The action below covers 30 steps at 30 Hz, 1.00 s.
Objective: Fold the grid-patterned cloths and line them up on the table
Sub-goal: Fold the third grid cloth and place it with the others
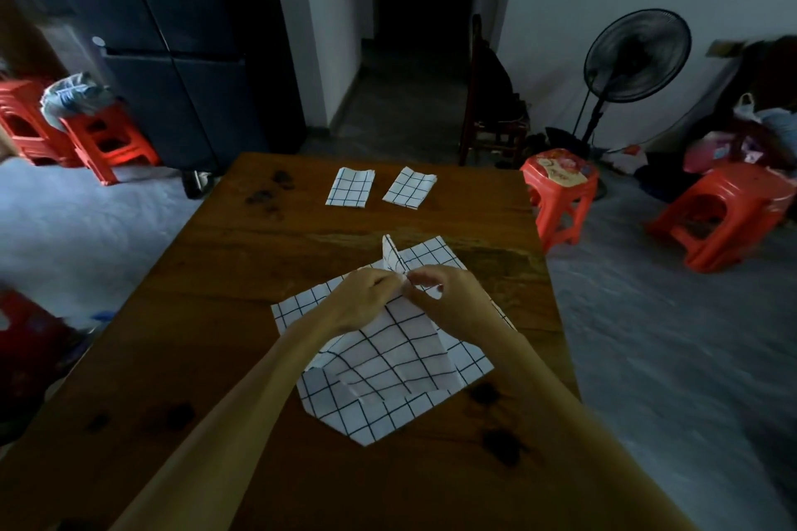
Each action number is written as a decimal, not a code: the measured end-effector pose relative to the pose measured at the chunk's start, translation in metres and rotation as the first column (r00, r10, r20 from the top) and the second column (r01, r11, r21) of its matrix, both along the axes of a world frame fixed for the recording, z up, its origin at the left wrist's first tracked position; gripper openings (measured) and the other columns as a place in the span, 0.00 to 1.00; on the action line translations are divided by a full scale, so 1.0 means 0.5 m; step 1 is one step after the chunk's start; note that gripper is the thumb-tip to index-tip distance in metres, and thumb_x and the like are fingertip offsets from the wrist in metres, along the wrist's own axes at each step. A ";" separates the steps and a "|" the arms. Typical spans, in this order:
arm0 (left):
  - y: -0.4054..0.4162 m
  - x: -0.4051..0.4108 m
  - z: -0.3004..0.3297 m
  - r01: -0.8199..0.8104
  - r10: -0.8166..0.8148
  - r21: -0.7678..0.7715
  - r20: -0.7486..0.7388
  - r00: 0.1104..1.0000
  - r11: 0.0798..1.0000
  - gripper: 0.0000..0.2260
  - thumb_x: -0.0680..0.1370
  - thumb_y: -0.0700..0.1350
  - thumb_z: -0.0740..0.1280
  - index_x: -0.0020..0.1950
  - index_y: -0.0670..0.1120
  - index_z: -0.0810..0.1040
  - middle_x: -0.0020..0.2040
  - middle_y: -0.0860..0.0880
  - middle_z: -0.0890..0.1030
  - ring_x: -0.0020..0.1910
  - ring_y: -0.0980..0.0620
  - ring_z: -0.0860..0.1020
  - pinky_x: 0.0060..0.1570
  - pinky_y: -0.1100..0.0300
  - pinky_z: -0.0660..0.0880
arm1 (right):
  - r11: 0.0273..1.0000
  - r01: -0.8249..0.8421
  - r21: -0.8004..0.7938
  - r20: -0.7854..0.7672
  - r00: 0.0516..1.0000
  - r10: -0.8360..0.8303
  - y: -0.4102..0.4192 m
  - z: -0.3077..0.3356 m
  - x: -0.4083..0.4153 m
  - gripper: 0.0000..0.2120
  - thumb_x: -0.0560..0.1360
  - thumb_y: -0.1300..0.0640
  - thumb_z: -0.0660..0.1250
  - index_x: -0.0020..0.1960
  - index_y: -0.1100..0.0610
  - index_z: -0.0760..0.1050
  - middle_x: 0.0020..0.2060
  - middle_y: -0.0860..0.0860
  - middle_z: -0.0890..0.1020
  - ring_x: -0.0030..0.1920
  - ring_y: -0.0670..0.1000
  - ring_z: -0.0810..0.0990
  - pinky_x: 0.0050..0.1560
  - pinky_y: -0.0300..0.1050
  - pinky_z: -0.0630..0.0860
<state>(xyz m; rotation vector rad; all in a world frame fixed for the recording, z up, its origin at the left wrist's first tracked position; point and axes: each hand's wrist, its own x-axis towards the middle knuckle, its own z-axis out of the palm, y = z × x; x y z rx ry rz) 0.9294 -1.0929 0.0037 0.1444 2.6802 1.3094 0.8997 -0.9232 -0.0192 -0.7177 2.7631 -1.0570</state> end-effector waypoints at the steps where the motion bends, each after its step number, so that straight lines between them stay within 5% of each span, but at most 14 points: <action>1: 0.002 -0.001 0.000 0.002 -0.002 -0.004 -0.003 1.000 1.000 0.18 0.82 0.48 0.56 0.37 0.41 0.76 0.26 0.54 0.65 0.24 0.60 0.66 0.31 0.66 0.62 | 1.000 0.006 0.006 -0.013 1.000 -0.006 -0.001 -0.005 -0.001 0.17 0.78 0.43 0.61 0.61 0.50 0.77 0.56 0.45 0.81 0.53 0.40 0.76 0.50 0.33 0.70; 4: 0.009 -0.003 -0.007 0.000 -0.001 -0.026 -0.014 1.000 1.000 0.18 0.82 0.47 0.56 0.32 0.45 0.70 0.28 0.50 0.65 0.27 0.57 0.63 0.33 0.61 0.61 | 1.000 0.002 0.000 -0.048 0.999 -0.002 0.004 -0.010 -0.003 0.13 0.79 0.48 0.62 0.59 0.50 0.78 0.51 0.45 0.83 0.46 0.37 0.75 0.46 0.29 0.69; 8: 0.022 -0.007 -0.021 -0.102 0.102 0.006 -0.095 0.990 0.995 0.18 0.81 0.45 0.57 0.30 0.47 0.64 0.26 0.51 0.63 0.26 0.57 0.61 0.31 0.57 0.59 | 1.000 0.020 0.012 -0.106 0.994 -0.019 0.018 -0.016 -0.005 0.12 0.79 0.52 0.63 0.59 0.53 0.79 0.51 0.48 0.84 0.49 0.45 0.80 0.51 0.39 0.76; 13: 0.032 -0.006 -0.031 -0.147 0.158 0.082 -0.139 0.978 0.986 0.18 0.81 0.44 0.58 0.30 0.48 0.66 0.26 0.54 0.64 0.24 0.59 0.63 0.29 0.60 0.61 | 0.993 0.075 0.092 -0.119 0.991 -0.064 0.026 -0.028 -0.004 0.14 0.81 0.51 0.59 0.48 0.56 0.80 0.41 0.51 0.83 0.40 0.50 0.80 0.43 0.46 0.78; 16: 0.018 -0.005 -0.037 -0.171 0.169 0.013 -0.249 0.954 0.985 0.06 0.79 0.47 0.62 0.47 0.49 0.78 0.42 0.56 0.77 0.39 0.64 0.74 0.40 0.64 0.71 | 0.979 0.084 0.188 -0.117 0.991 -0.063 0.046 -0.013 -0.007 0.13 0.82 0.52 0.57 0.51 0.55 0.79 0.41 0.50 0.82 0.39 0.49 0.78 0.40 0.44 0.75; 18: 0.013 -0.006 -0.037 -0.177 0.149 -0.070 -0.295 0.944 0.982 0.15 0.79 0.49 0.63 0.65 0.50 0.72 0.59 0.55 0.73 0.58 0.59 0.71 0.55 0.61 0.70 | 0.957 0.055 0.285 -0.120 0.993 -0.021 0.057 0.001 -0.009 0.12 0.82 0.52 0.57 0.54 0.54 0.78 0.43 0.51 0.82 0.41 0.51 0.78 0.44 0.47 0.78; 20: 0.019 -0.008 -0.034 -0.108 0.069 -0.113 -0.307 0.949 0.988 0.18 0.80 0.50 0.61 0.69 0.50 0.69 0.66 0.54 0.70 0.65 0.58 0.66 0.63 0.58 0.66 | 0.931 0.019 0.366 -0.133 0.991 0.032 0.058 0.010 -0.009 0.11 0.82 0.53 0.56 0.54 0.54 0.77 0.44 0.52 0.82 0.43 0.52 0.79 0.47 0.49 0.78; 26: 0.033 -0.001 -0.033 0.025 -0.045 -0.075 -0.283 0.958 0.997 0.12 0.78 0.38 0.61 0.58 0.46 0.79 0.56 0.50 0.81 0.55 0.58 0.76 0.58 0.59 0.74 | 0.931 0.016 0.364 -0.099 0.995 0.022 0.071 0.016 -0.012 0.11 0.82 0.54 0.55 0.55 0.50 0.76 0.45 0.49 0.81 0.43 0.50 0.78 0.47 0.49 0.79; 30: 0.028 0.004 -0.036 0.061 -0.082 -0.076 -0.314 0.946 0.995 0.08 0.76 0.40 0.66 0.52 0.50 0.80 0.47 0.60 0.79 0.49 0.64 0.76 0.51 0.68 0.74 | 0.944 0.002 0.329 -0.074 0.997 0.024 0.090 0.015 -0.012 0.11 0.82 0.55 0.55 0.54 0.50 0.76 0.45 0.47 0.81 0.41 0.47 0.78 0.45 0.45 0.78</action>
